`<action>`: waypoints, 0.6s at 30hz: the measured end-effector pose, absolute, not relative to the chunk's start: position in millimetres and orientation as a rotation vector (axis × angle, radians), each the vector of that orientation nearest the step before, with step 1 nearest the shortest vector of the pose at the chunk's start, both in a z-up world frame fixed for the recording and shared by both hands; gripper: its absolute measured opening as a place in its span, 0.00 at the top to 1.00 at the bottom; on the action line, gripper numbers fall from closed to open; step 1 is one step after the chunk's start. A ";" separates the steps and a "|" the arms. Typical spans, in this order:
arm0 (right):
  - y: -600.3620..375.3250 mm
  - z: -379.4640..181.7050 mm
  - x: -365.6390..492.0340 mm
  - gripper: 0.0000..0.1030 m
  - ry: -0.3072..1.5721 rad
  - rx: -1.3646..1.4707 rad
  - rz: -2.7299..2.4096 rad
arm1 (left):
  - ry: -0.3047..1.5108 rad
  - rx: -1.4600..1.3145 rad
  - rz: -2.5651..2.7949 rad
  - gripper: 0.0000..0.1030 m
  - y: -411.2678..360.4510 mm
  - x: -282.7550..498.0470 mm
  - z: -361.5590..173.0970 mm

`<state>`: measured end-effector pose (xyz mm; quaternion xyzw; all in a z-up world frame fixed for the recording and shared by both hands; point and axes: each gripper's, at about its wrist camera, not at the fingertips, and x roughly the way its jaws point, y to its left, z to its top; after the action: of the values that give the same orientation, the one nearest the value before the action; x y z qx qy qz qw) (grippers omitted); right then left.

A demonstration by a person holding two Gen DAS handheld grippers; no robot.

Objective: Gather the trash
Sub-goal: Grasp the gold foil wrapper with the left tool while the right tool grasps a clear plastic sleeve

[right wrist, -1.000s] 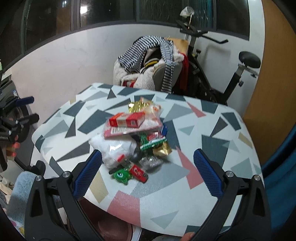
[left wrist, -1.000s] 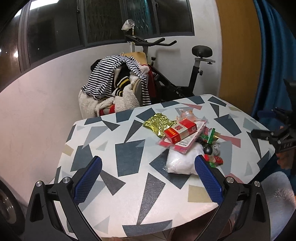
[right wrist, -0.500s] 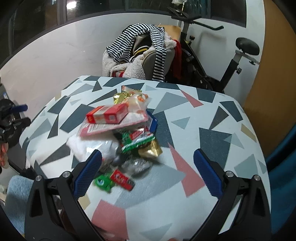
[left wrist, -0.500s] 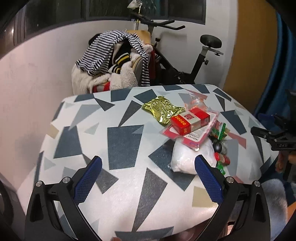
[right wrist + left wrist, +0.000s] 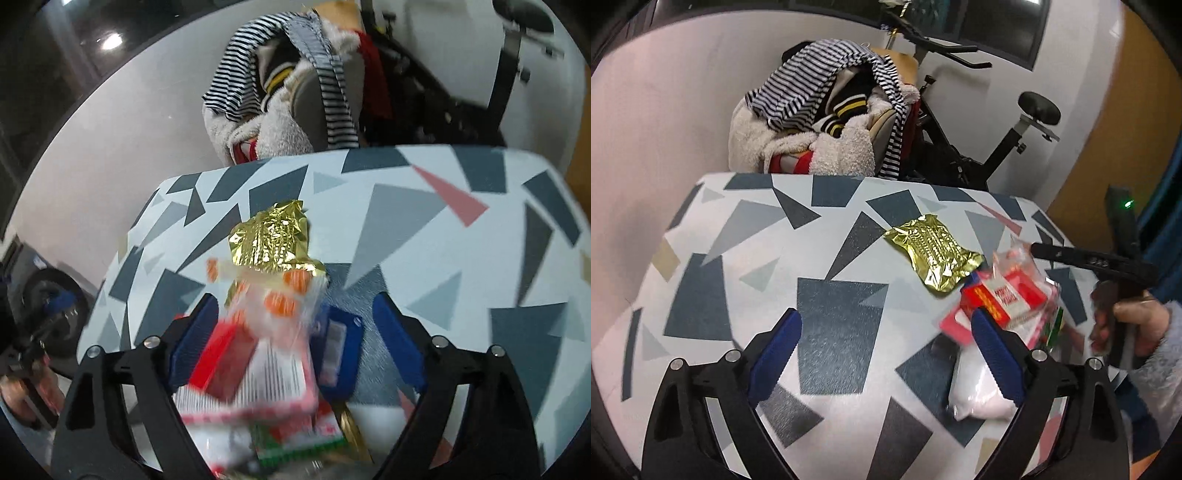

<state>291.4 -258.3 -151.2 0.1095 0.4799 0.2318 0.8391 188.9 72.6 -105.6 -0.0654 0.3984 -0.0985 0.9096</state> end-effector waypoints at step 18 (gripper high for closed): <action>-322.2 -123.5 289.0 0.81 0.926 0.355 0.451 | 1.136 -0.376 -0.335 0.37 33.3 329.0 -169.0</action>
<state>289.0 -322.2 -123.5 0.1687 0.4403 0.2144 0.8554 329.0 33.3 -169.0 -0.1761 0.5320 -0.1569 0.8132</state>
